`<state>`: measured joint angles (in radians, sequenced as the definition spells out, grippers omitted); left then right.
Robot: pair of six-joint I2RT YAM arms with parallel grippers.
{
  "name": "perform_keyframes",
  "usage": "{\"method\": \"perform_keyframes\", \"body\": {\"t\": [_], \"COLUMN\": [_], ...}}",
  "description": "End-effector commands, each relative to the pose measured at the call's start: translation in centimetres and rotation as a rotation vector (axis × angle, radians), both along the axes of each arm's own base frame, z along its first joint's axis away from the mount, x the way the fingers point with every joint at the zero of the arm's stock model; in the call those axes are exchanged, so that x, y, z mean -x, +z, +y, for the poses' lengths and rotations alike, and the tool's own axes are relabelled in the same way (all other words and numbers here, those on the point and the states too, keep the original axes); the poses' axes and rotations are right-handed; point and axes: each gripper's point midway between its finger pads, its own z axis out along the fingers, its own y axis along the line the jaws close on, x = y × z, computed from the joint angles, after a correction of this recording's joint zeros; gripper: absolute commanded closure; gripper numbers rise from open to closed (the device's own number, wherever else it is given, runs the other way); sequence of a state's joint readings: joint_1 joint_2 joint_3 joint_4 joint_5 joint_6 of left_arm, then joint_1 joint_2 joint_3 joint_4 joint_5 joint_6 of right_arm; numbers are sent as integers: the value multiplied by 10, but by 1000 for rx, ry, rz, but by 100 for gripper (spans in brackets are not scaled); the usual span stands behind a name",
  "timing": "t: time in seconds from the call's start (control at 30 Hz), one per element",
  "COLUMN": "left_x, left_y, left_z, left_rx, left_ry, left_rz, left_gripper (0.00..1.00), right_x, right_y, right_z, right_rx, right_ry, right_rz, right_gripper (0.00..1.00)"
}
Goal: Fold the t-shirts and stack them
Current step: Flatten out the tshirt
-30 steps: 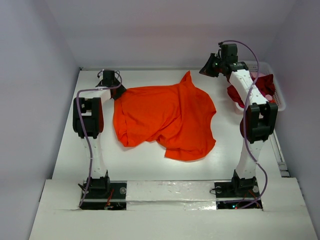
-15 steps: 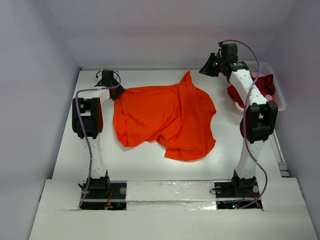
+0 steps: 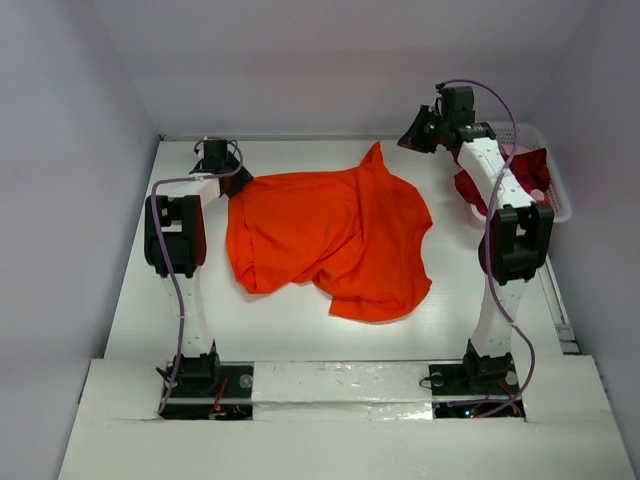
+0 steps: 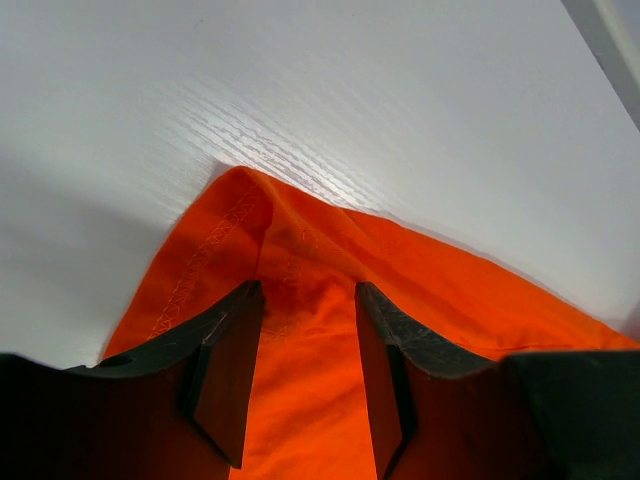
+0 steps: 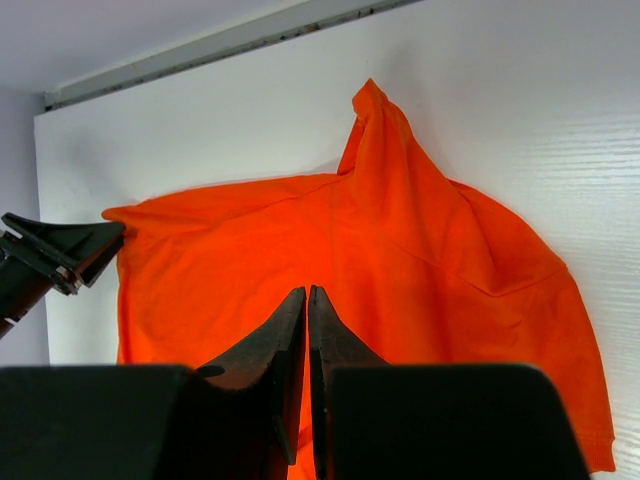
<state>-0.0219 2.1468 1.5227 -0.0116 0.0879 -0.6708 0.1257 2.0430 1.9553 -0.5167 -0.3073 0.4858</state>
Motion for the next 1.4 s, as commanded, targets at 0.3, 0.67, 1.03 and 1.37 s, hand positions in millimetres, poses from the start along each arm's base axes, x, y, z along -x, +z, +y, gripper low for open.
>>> {"method": "perform_keyframes", "body": {"t": [0.3, 0.67, 1.03, 1.37], "left_x": [-12, -11, -7, 22], "left_y": [23, 21, 20, 11], "left_z": [1, 5, 5, 24], "left_rx": [13, -2, -8, -100], "left_ry": [8, 29, 19, 65], "left_rz": [-58, -14, 5, 33], "left_gripper": [64, 76, 75, 63], "right_x": [-9, -10, -10, -10], "right_y": [17, 17, 19, 17], "right_z": [5, 6, 5, 7], "right_rx": [-9, -10, -10, -21], "right_ry": [21, 23, 21, 26], "right_rz": [-53, -53, -55, -52], "right_gripper": [90, 90, 91, 91]}}
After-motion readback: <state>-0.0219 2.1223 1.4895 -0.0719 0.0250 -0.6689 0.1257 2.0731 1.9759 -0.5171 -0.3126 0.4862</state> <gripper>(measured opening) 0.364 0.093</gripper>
